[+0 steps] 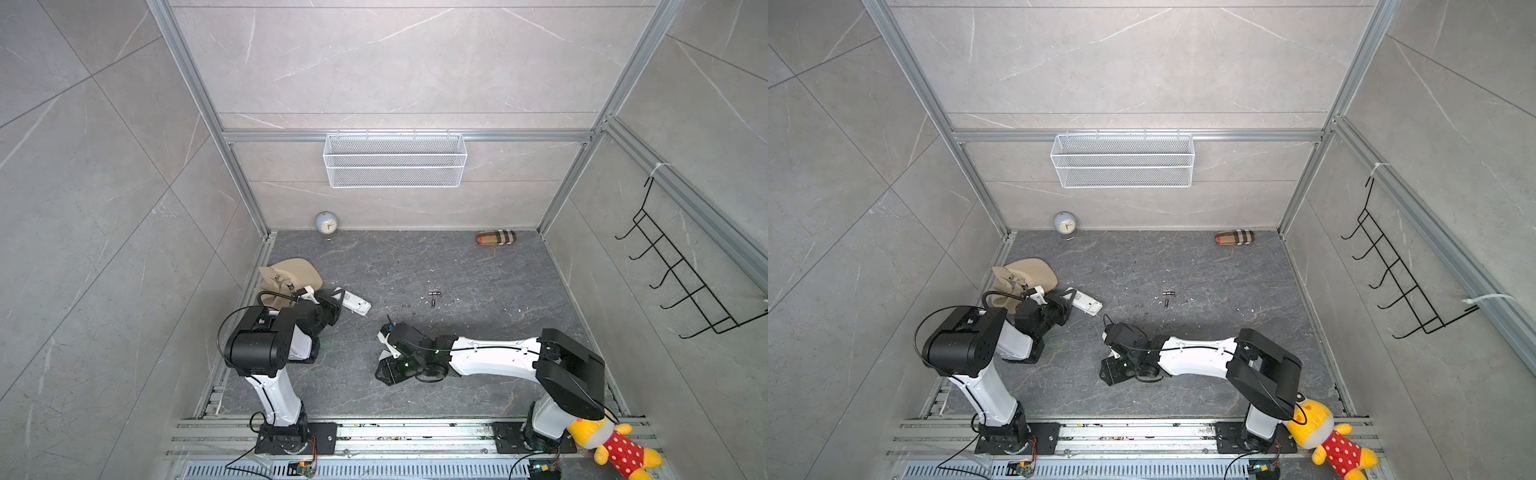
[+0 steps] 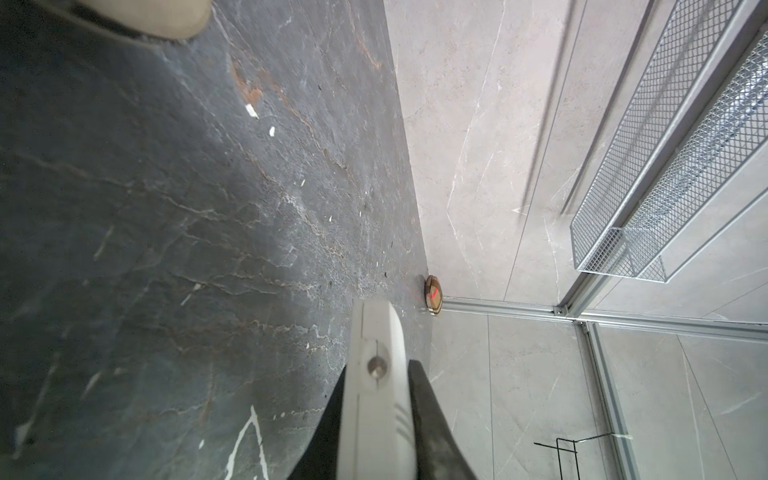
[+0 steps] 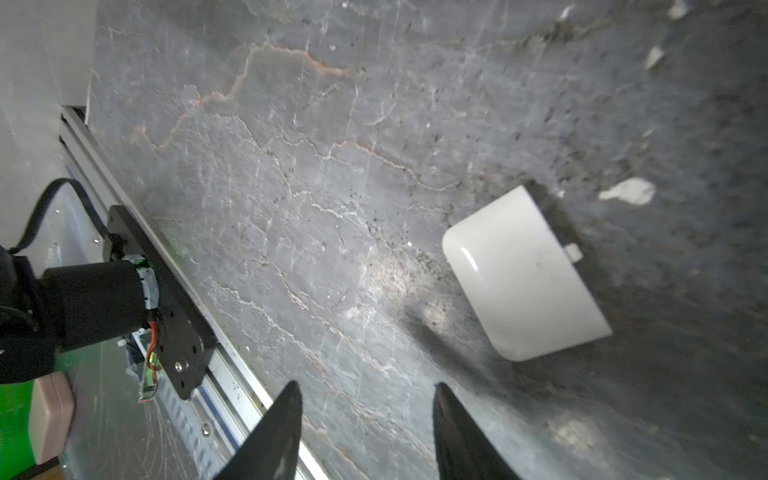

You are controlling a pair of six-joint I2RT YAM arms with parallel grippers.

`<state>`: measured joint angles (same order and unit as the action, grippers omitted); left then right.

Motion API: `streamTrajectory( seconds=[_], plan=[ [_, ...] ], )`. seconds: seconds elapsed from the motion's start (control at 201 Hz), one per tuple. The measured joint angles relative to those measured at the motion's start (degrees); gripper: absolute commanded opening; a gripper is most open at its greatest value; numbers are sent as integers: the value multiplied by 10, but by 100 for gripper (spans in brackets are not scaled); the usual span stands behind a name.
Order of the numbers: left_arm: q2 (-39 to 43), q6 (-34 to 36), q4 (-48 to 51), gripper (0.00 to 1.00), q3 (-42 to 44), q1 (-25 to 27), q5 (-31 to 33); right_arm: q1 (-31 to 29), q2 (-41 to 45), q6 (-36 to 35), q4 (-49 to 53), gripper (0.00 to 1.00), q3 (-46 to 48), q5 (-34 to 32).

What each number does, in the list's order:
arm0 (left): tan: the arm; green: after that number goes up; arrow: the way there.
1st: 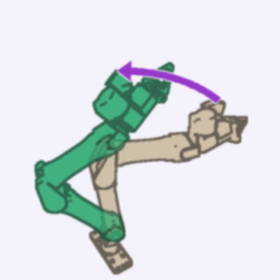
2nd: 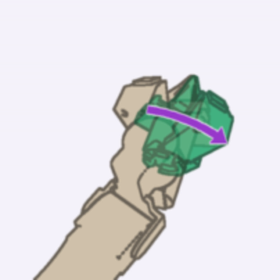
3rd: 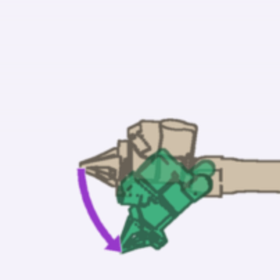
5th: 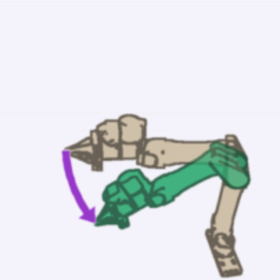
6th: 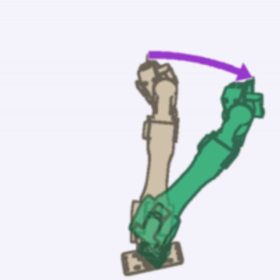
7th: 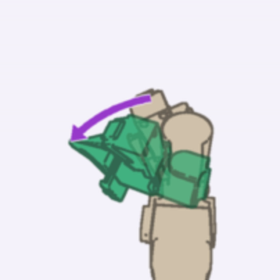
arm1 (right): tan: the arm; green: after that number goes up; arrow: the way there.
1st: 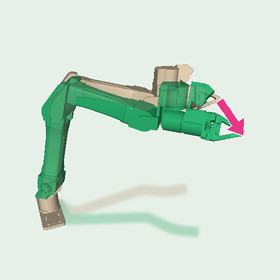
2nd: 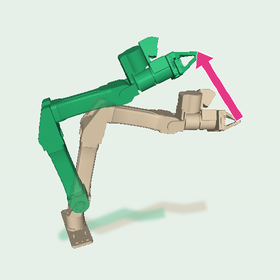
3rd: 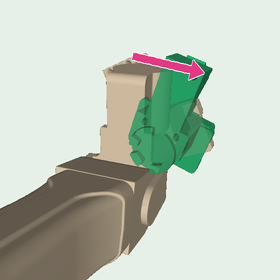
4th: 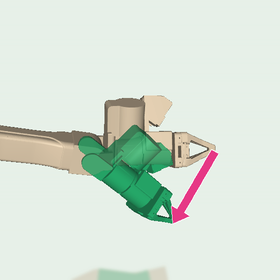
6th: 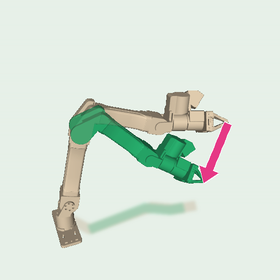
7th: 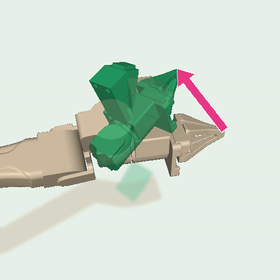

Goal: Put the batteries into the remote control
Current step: 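Open the right gripper and swing it away from the remote, then bring the right gripper back toward the remote held by the left gripper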

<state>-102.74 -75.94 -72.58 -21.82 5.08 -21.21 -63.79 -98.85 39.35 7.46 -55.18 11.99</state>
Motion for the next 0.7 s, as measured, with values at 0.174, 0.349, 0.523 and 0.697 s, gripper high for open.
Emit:
streamTrajectory(
  seconds=[0.174, 0.349, 0.523, 0.697],
  plan=[
    [40, 9, 37, 0, 4, -3, -1, -4, -31, -3, 0, 52, 0, -16],
    [74, 14, 63, 0, 4, -3, -1, -1, -45, -9, -4, 52, -16, -37],
    [90, 15, 82, 0, 4, -3, -1, 26, -76, -26, -9, 51, -50, -43],
    [136, 30, 121, 0, 4, -3, -1, 90, -109, -60, -21, 51, -86, -31]
  ],
)
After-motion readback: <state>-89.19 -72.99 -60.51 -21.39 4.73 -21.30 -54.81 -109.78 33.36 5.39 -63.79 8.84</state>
